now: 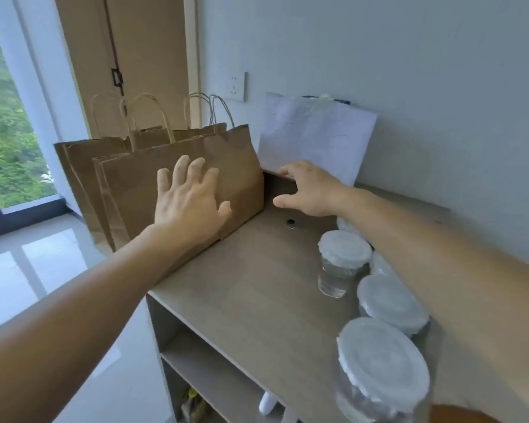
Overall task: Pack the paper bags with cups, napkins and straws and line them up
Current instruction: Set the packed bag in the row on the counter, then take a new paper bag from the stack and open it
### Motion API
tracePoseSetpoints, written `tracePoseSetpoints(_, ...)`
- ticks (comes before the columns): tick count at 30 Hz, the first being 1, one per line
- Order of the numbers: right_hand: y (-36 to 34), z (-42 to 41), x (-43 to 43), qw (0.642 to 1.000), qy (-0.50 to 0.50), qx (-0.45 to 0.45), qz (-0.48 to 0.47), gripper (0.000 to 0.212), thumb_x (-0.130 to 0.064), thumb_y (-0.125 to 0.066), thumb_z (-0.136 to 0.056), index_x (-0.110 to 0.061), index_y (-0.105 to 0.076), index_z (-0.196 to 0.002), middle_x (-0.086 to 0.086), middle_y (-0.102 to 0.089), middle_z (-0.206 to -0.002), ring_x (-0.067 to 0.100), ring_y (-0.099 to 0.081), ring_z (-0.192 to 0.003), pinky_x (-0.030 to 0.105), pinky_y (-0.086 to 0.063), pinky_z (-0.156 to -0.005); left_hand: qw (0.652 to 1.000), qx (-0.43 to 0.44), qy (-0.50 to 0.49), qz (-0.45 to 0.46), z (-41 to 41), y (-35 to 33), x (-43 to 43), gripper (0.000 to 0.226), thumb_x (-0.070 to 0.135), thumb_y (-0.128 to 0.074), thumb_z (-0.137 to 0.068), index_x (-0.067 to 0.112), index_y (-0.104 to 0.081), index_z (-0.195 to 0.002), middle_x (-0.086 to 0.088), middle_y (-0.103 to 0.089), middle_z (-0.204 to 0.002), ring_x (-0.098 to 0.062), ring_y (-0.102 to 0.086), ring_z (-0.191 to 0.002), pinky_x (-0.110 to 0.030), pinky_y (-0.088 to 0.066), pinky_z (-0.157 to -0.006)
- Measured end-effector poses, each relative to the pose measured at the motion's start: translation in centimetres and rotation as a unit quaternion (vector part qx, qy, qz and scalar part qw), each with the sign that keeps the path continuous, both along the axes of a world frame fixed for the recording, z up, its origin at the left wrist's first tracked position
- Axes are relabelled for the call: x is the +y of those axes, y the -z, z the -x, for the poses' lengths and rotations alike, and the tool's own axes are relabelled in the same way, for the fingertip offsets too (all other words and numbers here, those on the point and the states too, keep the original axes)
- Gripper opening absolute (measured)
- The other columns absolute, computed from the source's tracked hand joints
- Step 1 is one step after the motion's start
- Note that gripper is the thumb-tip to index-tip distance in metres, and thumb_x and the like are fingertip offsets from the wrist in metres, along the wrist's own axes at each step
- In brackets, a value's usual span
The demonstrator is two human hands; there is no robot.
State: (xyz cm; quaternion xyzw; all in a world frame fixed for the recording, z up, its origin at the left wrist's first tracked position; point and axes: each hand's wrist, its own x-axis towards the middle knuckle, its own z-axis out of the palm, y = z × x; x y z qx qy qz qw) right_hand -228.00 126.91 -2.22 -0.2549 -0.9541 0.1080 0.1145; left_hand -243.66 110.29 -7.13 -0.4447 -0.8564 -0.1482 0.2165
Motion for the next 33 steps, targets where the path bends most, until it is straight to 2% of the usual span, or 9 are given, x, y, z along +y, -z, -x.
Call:
tracePoseSetpoints(4, 0.7, -11.9, 0.3, 0.998, 0.061, -0.014, 0.002, 0.073, -0.043, -0.069, -0.086, -0.016, -0.039, -0.147, 0.006, -0.037, -0.15, 0.023, -0.041, -0.135, 0.035, -0.036, -0.11, 0.995, -0.044, 0.066, 0.062, -9.4, -0.2, 3.7, 0.065, 0.054, -0.05, -0.092, 0.02, -0.038, -0.146, -0.007, -0.024, -0.159, -0.028, -0.011, -0.148, -0.051, -0.018, -0.115)
tracePoseSetpoints(9, 2.0, -26.4, 0.3, 0.99, 0.135, -0.018, -0.019, 0.074, -0.042, -0.073, -0.085, -0.014, -0.042, -0.146, 0.01, -0.041, -0.149, 0.025, -0.042, -0.135, 0.03, -0.032, -0.109, 0.98, -0.007, 0.169, 0.107, -21.9, -1.3, 8.1, 0.068, 0.054, -0.049, -0.09, 0.019, -0.039, -0.147, -0.008, -0.031, -0.155, -0.031, -0.023, -0.143, -0.051, -0.023, -0.113)
tracePoseSetpoints(14, 3.1, -37.7, 1.5, 0.978, 0.209, -0.016, 0.0, 0.073, -0.045, -0.068, -0.088, -0.016, -0.038, -0.149, 0.012, -0.033, -0.153, 0.029, -0.036, -0.14, 0.04, -0.032, -0.114, 0.957, 0.026, 0.256, 0.133, -32.2, -2.9, 12.7, 0.069, 0.057, -0.05, -0.088, 0.021, -0.041, -0.146, -0.011, -0.038, -0.15, -0.034, -0.031, -0.139, -0.053, -0.029, -0.109)
tracePoseSetpoints(18, 5.4, -44.1, 2.9, 0.963, 0.267, 0.015, 0.03, 0.069, -0.043, -0.067, -0.089, -0.019, -0.039, -0.147, 0.007, -0.034, -0.152, 0.026, -0.038, -0.138, 0.039, -0.035, -0.111, 0.934, 0.041, 0.304, 0.185, -40.1, -2.7, 16.7, 0.072, 0.057, -0.054, -0.086, 0.023, -0.038, -0.147, -0.01, -0.038, -0.151, -0.034, -0.032, -0.138, -0.051, -0.03, -0.109)
tracePoseSetpoints(26, 14.0, -56.8, 4.4, 0.901, 0.415, 0.011, 0.128, 0.067, -0.048, -0.063, -0.091, -0.02, -0.039, -0.147, 0.002, -0.035, -0.151, 0.022, -0.04, -0.135, 0.037, -0.038, -0.108, 0.849, 0.019, 0.436, 0.297, -55.0, 7.1, 24.6, 0.07, 0.054, -0.053, -0.091, 0.019, -0.034, -0.149, -0.01, -0.035, -0.153, -0.033, -0.03, -0.139, -0.05, -0.03, -0.111)
tracePoseSetpoints(33, 21.2, -67.5, 2.0, 0.829, 0.529, 0.033, 0.181, 0.063, -0.044, -0.061, -0.092, -0.016, -0.042, -0.146, 0.004, -0.039, -0.15, 0.021, -0.04, -0.135, 0.034, -0.034, -0.11, 0.779, -0.03, 0.509, 0.365, -65.1, 14.5, 26.0, 0.064, 0.048, -0.052, -0.093, 0.02, -0.035, -0.148, -0.006, -0.037, -0.152, -0.029, -0.032, -0.139, -0.047, -0.029, -0.111)
